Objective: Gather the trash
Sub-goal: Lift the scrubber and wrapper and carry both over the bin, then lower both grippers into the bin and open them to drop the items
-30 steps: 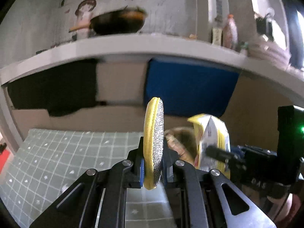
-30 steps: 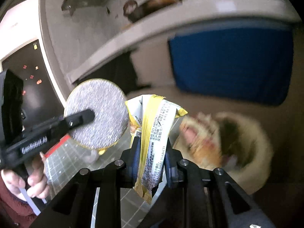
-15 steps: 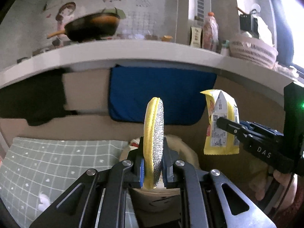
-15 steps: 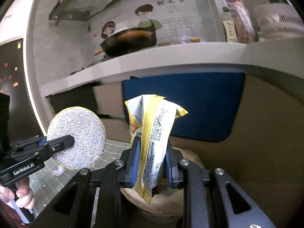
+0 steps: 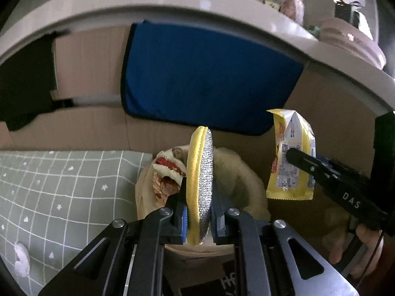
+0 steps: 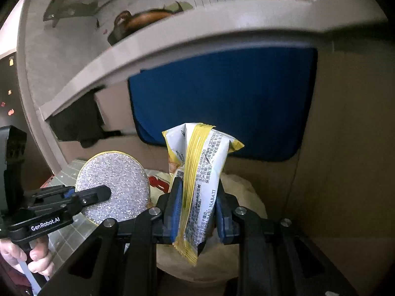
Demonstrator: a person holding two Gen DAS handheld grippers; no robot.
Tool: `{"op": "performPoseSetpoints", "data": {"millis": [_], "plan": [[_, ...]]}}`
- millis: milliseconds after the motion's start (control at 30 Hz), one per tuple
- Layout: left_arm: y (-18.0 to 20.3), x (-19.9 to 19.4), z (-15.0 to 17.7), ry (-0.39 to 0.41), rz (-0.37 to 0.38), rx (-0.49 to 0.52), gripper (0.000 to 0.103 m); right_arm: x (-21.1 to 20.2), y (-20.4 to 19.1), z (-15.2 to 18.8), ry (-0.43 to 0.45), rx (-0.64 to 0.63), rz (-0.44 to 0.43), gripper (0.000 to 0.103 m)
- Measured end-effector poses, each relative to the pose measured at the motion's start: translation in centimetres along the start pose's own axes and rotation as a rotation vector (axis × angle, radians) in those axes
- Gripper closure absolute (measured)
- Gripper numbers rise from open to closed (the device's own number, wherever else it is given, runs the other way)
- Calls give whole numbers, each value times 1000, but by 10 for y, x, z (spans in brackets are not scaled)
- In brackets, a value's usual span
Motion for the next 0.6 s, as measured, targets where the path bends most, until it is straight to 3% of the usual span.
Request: {"op": "performPoseSetpoints", "data": {"millis": [167, 300, 600], "plan": [[-14, 9, -1, 5, -24, -10, 89, 21, 10, 8, -33, 16, 4, 80], [-26, 28, 4, -42, -27, -39, 89, 35, 15, 12, -50, 35, 0, 79], [-28, 104, 17, -202, 77, -117, 89, 67, 23, 18, -102, 48, 12, 79]]}}
Point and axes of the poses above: each gripper's, at about its wrist camera, not at the fingertips, and x roughly the way its jaws point, y to its right, z to its underside, the point moved 6 cm from there along x, roughly the way its jaws point
